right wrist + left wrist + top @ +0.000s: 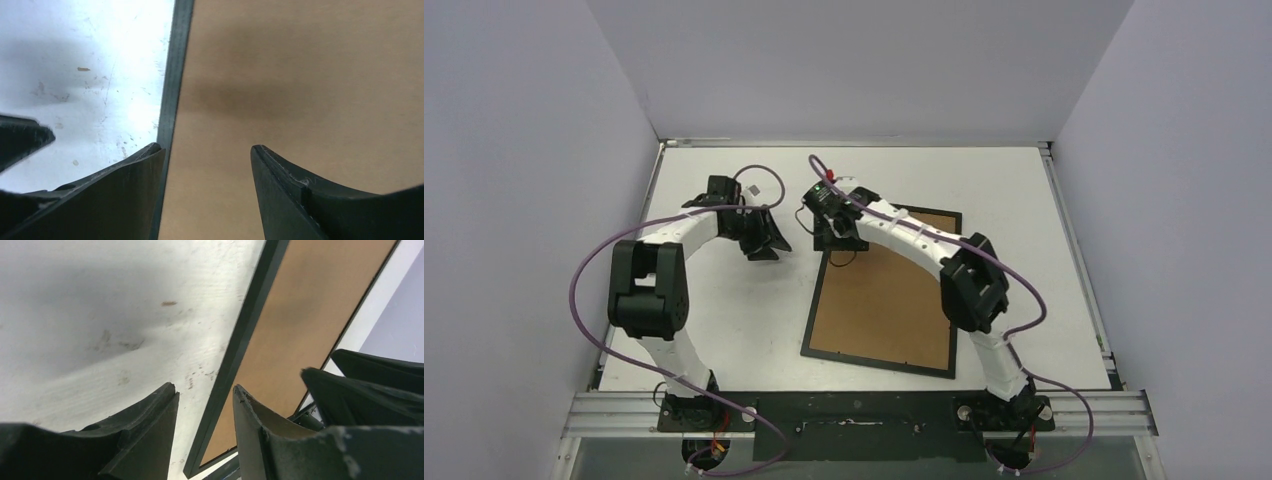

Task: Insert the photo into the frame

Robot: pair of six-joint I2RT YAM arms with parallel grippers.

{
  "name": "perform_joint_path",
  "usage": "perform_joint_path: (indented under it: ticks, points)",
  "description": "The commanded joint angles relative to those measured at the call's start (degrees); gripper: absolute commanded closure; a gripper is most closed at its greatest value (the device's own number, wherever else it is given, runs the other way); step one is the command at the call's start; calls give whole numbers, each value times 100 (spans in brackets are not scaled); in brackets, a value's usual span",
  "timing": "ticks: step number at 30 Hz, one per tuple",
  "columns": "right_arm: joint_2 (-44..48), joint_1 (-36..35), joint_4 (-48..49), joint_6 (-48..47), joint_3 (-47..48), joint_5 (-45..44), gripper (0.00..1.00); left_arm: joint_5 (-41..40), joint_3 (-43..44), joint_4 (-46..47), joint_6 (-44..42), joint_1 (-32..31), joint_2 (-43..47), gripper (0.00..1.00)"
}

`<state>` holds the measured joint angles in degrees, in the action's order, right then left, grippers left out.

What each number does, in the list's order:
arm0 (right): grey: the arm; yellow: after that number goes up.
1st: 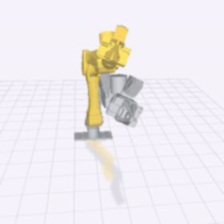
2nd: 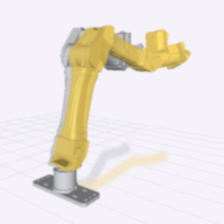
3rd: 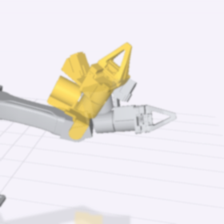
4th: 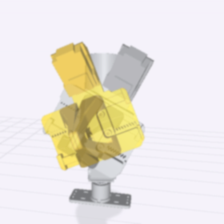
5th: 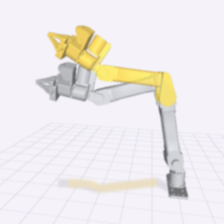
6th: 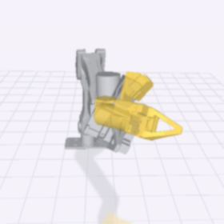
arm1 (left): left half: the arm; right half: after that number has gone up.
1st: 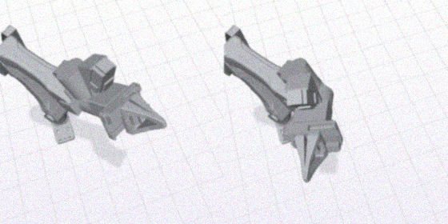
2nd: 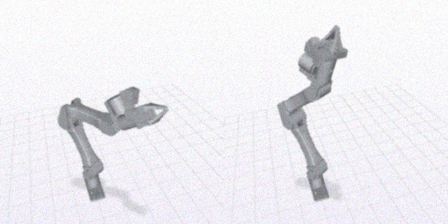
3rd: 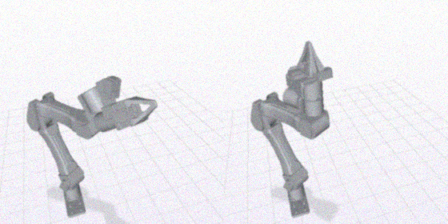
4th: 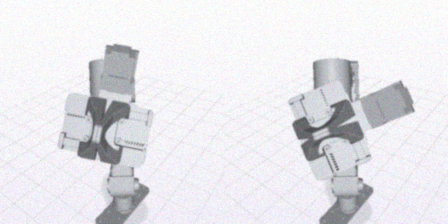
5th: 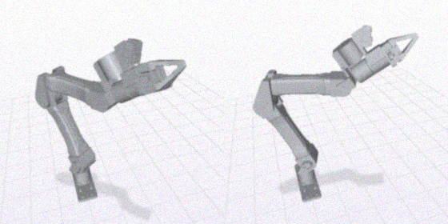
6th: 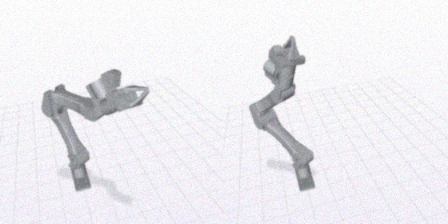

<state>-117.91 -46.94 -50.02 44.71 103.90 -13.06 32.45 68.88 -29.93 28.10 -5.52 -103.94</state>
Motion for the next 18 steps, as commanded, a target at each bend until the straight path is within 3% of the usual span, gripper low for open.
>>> perform_joint_path:
  ticks: [1,13,18]
  points:
    - [-944,-337,-1081,268,1091,-323,36,-409,-614,176,292,429,539,57]
    - [-1598,-676,-1172,544,1494,119,62,-427,-1606,361,483,687,1387,55]
    - [-1801,-687,-1291,556,1507,207,61,-345,-1918,470,554,676,1487,55]
